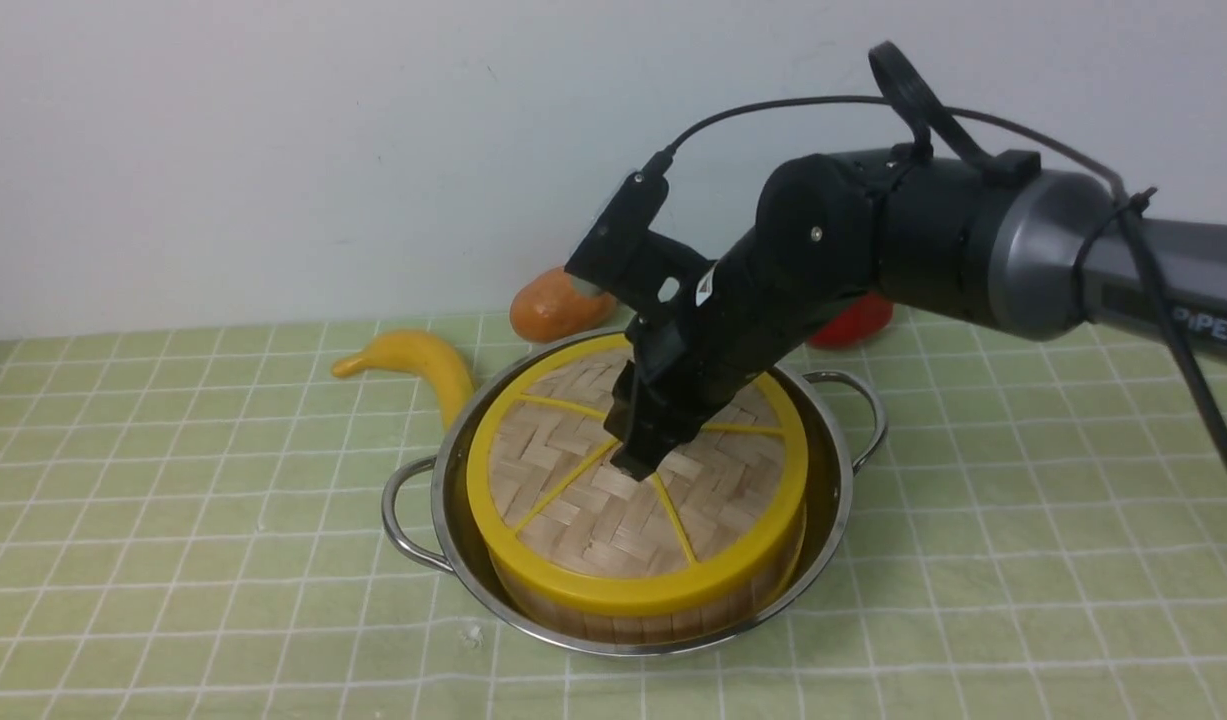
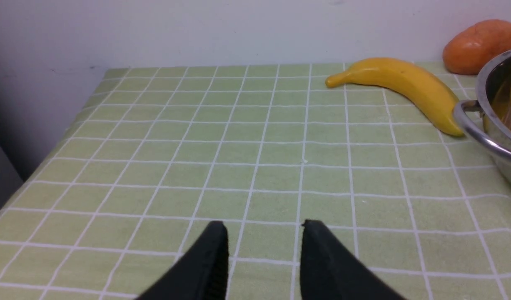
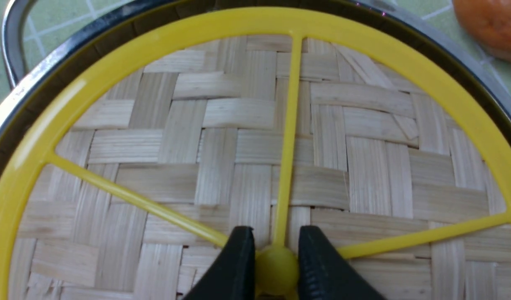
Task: Place the steamer in the pot on the green tablecloth, and put the lid on the steamer.
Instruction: 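Place the bamboo steamer lid onto the steamer basket in the pot with the right gripper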
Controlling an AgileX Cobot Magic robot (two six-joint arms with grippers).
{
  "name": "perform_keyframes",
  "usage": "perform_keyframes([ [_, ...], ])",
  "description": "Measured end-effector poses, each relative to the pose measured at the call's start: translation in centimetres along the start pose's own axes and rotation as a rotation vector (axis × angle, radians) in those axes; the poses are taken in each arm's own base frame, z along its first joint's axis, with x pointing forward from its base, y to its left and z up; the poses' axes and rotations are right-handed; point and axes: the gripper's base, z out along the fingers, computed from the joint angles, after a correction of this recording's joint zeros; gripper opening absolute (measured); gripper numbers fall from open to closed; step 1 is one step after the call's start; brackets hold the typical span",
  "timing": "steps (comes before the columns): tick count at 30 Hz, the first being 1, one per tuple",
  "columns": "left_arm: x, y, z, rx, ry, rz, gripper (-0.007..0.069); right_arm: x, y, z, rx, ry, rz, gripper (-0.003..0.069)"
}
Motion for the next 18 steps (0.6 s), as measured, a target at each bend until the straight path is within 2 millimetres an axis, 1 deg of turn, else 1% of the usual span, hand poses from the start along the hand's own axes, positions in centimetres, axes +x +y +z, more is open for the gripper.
perform_keyframes([
  [9,0.00,0.00,0.00,0.000,0.000,0.000,0.0243,-0.21,0.09,-0.65,-0.001,-0.007,-0.001,0.0148],
  [15,0.00,0.00,0.00,0.000,0.000,0.000,0.0243,-0.17,0.09,-0.66,-0.001,-0.003,-0.004,0.0148],
  [18,0.00,0.00,0.00,0.000,0.000,0.000,0.0243,-0.05,0.01,-0.36,0.003,0.003,-0.009,0.0147],
])
